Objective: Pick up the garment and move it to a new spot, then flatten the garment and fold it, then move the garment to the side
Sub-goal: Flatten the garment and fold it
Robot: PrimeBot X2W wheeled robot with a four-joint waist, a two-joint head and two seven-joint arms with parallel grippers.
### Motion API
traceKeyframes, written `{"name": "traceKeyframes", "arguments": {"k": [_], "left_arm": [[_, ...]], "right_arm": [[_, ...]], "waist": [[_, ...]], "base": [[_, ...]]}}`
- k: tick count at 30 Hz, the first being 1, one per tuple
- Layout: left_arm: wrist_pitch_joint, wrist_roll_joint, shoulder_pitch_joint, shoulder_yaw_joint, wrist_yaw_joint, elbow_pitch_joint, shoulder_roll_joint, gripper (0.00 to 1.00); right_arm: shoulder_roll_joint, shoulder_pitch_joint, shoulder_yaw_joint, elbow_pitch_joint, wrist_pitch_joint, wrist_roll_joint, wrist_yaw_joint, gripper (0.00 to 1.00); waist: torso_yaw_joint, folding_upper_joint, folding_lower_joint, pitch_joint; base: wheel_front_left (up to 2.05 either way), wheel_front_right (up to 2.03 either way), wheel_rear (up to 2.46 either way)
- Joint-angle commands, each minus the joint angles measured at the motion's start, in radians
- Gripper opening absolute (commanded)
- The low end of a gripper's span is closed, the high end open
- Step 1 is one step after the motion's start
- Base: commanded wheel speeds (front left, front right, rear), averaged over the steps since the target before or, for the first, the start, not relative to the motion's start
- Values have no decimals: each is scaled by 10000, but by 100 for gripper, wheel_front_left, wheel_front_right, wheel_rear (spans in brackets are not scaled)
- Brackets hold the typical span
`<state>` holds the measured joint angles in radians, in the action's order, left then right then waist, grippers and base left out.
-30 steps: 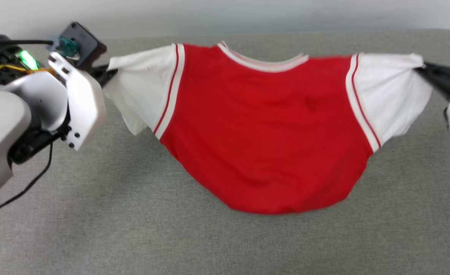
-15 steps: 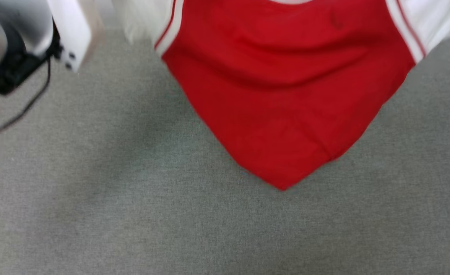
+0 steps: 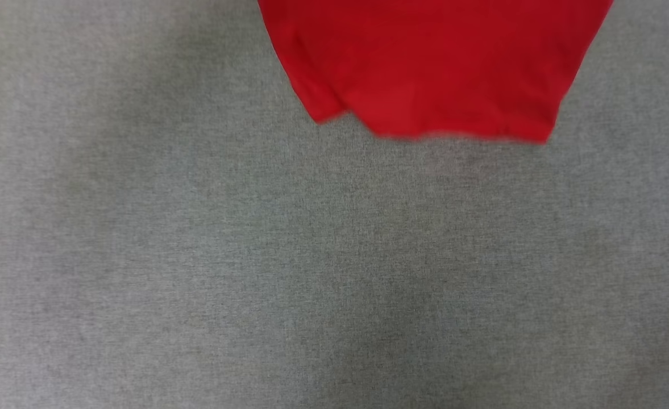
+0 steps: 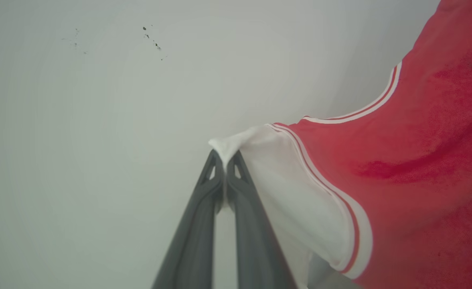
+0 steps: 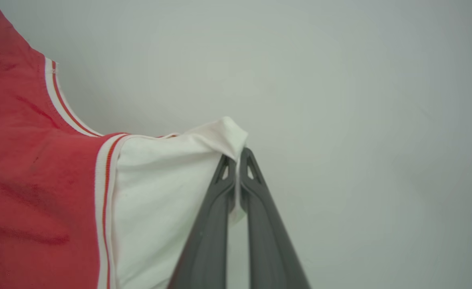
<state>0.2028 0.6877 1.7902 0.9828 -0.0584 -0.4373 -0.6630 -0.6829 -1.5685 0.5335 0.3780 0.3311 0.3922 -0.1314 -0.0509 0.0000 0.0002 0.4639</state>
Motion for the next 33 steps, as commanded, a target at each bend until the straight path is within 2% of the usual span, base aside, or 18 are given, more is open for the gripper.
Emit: {"name": "traceKeyframes", "arguments": {"k": [1, 9, 14, 24, 28, 33], "left_arm": [[-146, -123, 428, -112, -15, -161, 112, 0], [-872, -296, 2103, -522, -209, -1480, 672, 0], [-1413, -396, 2285, -424, -379, -2267, 903, 0], [-2673, 148, -38, 291, -649, -3365, 1207, 0], [-3200, 503, -1455, 524, -685, -3338, 1048, 0], [-3720, 1044, -3553, 673, -568, -2941, 758, 0]], "right_arm": [[104, -437, -33, 212, -122, -96, 14, 0], [767, -2555, -13, 1563, -1018, -666, 14, 0], [1144, -2923, 251, 2352, -1504, -749, 14, 0], [1694, -921, 1520, 3564, -2736, -136, 14, 0], [1910, 260, 2039, 3787, -3260, 381, 14, 0], [1721, 2037, 2926, 3506, -3748, 1087, 14, 0]], "waist": [[-23, 0, -2, 368], [-45, 0, -2, 920], [-2, 0, -2, 1028], [49, 0, -2, 511], [39, 0, -2, 95], [158, 0, -2, -511]], "base": [[0, 0, 0], [0, 0, 0], [0, 0, 0], [0, 0, 0], [0, 0, 0], [0, 0, 0]]}}
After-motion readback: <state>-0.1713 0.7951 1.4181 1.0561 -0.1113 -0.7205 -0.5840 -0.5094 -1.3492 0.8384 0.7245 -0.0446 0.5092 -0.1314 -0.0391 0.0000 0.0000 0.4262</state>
